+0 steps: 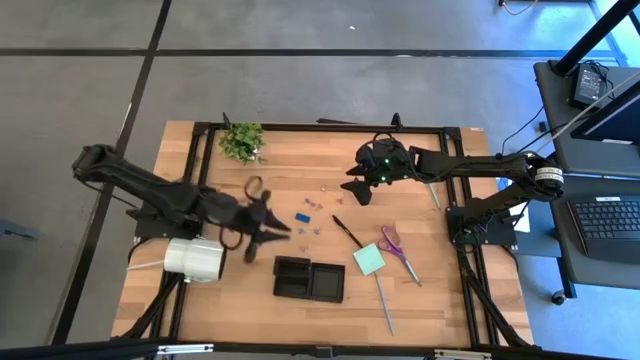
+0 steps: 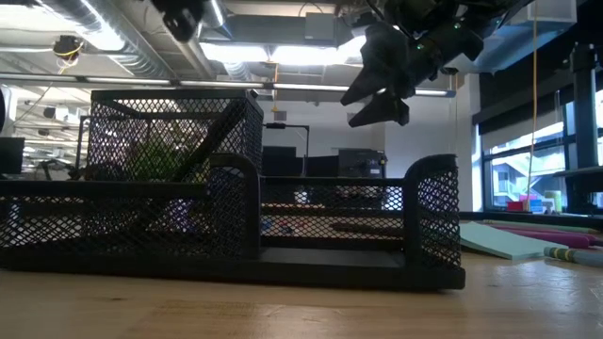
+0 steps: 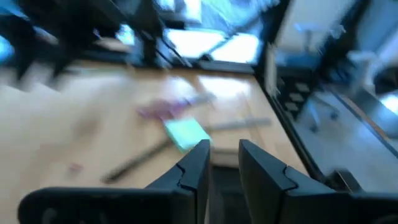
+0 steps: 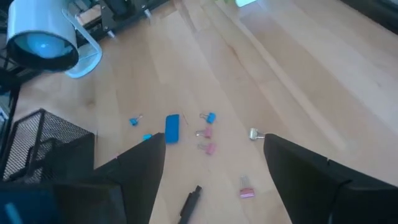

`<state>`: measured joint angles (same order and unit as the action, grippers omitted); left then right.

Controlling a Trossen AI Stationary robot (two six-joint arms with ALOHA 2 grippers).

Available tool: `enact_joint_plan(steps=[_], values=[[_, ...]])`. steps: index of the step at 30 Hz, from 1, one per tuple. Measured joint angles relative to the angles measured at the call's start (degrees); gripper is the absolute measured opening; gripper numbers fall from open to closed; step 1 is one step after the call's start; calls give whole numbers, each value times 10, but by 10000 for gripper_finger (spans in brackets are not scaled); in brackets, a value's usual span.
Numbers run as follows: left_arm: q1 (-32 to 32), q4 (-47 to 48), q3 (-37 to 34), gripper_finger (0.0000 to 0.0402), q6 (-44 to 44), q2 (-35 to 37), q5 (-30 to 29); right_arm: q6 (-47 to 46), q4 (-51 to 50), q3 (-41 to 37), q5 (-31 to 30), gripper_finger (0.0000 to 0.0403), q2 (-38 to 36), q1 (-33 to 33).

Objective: Pick and place office supplies into organizer
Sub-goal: Put the pen into the desk organizer

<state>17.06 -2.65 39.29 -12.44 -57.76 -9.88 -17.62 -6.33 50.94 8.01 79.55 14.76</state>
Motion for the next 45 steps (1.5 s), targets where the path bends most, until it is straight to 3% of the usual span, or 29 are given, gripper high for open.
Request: enact_joint_plan(steps=[5,10,14,18,27,33,45], values=[[-28,41,0,79,43,77,-78,32,-20,3,-46,275,0,-19],[-53,139,0,79,34,123,-189,58,-175,75,-126,275,5,-57],[-72,175,0,78,7,132,-235,-8,-300,155,-149,275,39,-78],[-87,178,0,80,3,129,-236,-93,-363,223,-152,275,98,-90],[-98,186,0,78,6,125,-235,-125,-462,305,-139,275,265,-116],[-98,198,0,79,-5,125,-230,-124,-433,308,-136,275,326,-146],[-98,197,0,76,-18,125,-213,-137,-366,308,-135,275,366,-169]])
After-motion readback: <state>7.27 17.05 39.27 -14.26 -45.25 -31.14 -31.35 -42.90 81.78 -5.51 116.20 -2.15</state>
